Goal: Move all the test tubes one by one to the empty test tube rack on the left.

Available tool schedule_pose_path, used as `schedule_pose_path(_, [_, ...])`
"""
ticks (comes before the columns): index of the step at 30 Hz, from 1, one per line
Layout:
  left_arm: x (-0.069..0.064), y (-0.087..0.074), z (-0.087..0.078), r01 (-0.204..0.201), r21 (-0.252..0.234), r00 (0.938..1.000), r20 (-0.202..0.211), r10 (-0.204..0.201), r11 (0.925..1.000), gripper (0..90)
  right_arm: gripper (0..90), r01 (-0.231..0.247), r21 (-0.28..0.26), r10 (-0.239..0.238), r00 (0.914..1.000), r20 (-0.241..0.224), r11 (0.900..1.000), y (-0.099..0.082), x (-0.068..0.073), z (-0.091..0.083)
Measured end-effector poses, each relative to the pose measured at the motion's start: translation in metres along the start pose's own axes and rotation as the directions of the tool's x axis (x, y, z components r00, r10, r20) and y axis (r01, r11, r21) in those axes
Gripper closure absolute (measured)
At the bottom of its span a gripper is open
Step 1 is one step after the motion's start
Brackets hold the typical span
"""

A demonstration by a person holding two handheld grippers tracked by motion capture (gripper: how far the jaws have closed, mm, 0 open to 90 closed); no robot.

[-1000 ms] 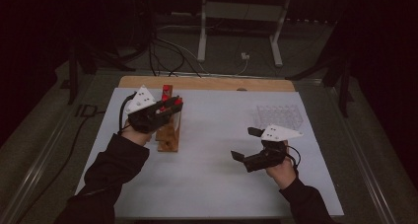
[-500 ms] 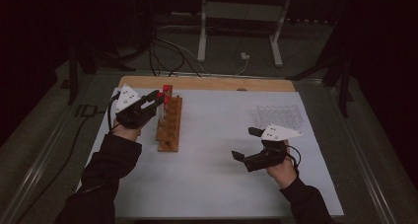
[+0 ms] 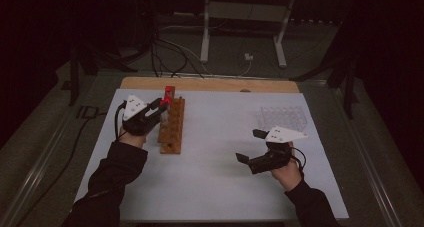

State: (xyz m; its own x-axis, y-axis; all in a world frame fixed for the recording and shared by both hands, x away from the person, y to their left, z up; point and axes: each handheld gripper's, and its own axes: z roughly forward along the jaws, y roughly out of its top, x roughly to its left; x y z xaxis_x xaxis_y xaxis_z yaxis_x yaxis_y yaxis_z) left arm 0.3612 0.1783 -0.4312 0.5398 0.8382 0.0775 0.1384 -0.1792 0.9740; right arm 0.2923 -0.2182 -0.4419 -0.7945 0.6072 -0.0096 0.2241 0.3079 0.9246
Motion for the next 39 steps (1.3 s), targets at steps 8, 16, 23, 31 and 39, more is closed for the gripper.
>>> schedule_pose_path(8, [-0.003,-0.015,-0.002,-0.020,0.100,0.9997,-0.010,0.021,0.9948,71.8,0.0,0.000,0.003,0.000,1.0000,0.005,1.0000,0.000,0.000,0.000])
schedule_pose_path(16, [-0.002,-0.021,0.000,-0.019,0.162,0.9998,0.000,0.019,0.9867,71.6,0.0,-0.001,0.008,0.001,1.0000,0.006,1.0000,0.000,-0.001,0.001])
schedule_pose_path(23, [-0.003,-0.006,0.004,-0.049,0.235,0.9988,0.009,0.048,0.9708,71.7,0.0,-0.005,0.008,0.005,0.9999,0.009,1.0000,0.000,-0.002,0.001])
schedule_pose_path(31, [-0.004,0.005,0.014,-0.063,0.328,0.9980,0.015,0.062,0.9424,71.5,0.0,-0.009,0.010,0.008,0.9999,0.014,0.9999,-0.001,-0.004,0.000])
schedule_pose_path(39, [-0.003,0.001,0.016,-0.040,0.337,0.9990,0.032,0.031,0.9408,67.7,0.0,-0.010,0.007,0.010,0.9998,0.018,0.9999,-0.001,-0.005,0.000])
